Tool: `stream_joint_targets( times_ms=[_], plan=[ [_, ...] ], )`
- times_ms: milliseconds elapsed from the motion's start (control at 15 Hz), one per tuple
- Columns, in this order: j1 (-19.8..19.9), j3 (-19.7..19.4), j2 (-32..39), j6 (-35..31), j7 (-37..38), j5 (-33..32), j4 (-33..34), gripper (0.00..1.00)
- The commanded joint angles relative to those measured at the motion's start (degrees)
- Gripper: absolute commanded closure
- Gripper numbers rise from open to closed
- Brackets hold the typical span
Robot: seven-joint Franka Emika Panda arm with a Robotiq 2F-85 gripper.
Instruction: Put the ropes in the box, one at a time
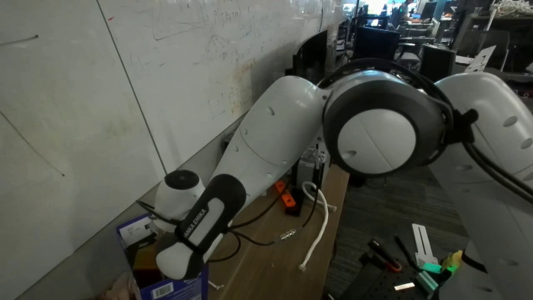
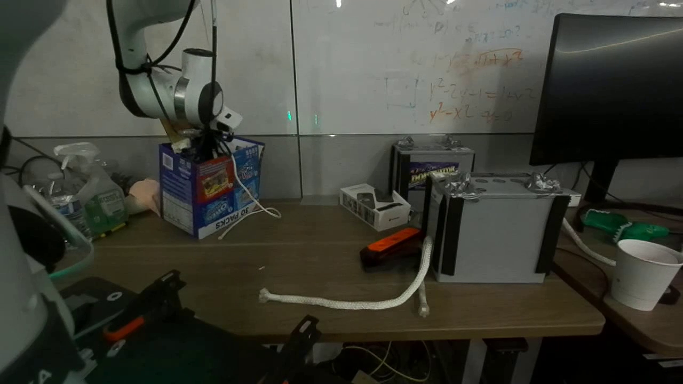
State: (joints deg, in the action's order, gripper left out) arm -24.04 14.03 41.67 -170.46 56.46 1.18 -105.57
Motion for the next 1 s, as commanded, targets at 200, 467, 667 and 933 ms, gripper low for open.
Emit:
stream_joint_targets(
  times_ms=[200, 467, 667, 933],
  plan=[
    [-12.1, -16.7, 0.0, 6.8, 2.0, -0.9, -1.1, 0.99],
    [-16.0, -22.0, -0.1, 10.9, 4.3, -3.1, -2.4, 0.99],
    [-18.1, -25.2, 0.0, 13.7, 6.8, -6.0, -3.1, 0.99],
    [-19.6, -29.1, -1.5, 15.1, 10.7, -10.3, -5.8, 0.99]
  ],
)
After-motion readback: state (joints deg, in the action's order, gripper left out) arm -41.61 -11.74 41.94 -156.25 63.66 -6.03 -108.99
